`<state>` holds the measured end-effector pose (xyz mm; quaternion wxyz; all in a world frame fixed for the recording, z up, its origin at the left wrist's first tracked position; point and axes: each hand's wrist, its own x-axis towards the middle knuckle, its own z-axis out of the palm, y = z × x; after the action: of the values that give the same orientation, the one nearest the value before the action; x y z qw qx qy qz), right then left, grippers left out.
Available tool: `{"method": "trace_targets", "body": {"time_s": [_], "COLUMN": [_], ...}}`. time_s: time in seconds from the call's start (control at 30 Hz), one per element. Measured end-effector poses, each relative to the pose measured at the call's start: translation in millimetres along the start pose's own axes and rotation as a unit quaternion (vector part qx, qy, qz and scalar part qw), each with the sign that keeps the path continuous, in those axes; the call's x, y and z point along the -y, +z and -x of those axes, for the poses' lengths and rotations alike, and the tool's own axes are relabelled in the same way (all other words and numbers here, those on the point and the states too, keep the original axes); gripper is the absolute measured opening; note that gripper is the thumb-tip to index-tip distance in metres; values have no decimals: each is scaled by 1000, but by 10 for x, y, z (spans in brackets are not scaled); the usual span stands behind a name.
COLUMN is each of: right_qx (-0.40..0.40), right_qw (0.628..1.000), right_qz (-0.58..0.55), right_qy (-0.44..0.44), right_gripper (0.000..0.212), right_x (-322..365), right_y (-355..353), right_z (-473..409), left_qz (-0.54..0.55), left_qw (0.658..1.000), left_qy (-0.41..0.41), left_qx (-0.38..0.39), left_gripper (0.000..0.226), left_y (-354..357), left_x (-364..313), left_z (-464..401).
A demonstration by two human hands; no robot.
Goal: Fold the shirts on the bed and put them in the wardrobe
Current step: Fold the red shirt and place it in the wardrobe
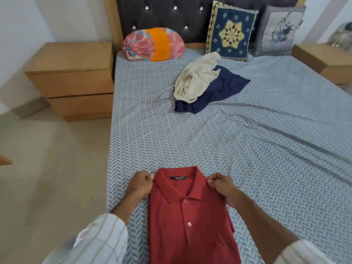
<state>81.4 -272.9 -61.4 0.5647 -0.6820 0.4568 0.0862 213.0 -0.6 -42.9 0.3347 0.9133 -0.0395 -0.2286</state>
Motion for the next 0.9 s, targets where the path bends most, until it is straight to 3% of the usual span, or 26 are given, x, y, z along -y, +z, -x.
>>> {"method": "trace_targets", "body": {"time_s": [0.2,0.23,0.33,0.4,0.57,0.67,0.77,0.9], "right_qx": [-15,-22,-27,-39,-116,-95,-79,-21], "right_qw": [1000,999,997,993,993,995,996,999], "right_qz": [-11,-13,-73,-109,-21,32,50,33], "right_qy": [-14,-22,-20,-30,-34,-12,3,29], "right_gripper": [13,20,68,80,75,69,60,50], "right_x": [-14,-33,-63,-60,-170,-263,-273,-262], "right_y": [10,9,-18,-41,-23,-32,-68,-93], "right_z": [-5,-14,41,167,587,798,849,838], "left_qz": [-1,6,-38,-63,-16,31,63,129], "left_qw": [998,998,998,997,996,993,988,985], "left_qy": [41,37,-11,-33,-91,-101,-104,-82], "left_qx": [-44,-48,-42,-32,13,57,90,86], "left_gripper": [28,28,40,47,49,50,35,20], "left_y": [70,65,66,63,76,69,80,139], "left_x": [27,12,-5,-9,69,105,58,43], "left_z": [115,177,341,451,644,723,841,964]}}
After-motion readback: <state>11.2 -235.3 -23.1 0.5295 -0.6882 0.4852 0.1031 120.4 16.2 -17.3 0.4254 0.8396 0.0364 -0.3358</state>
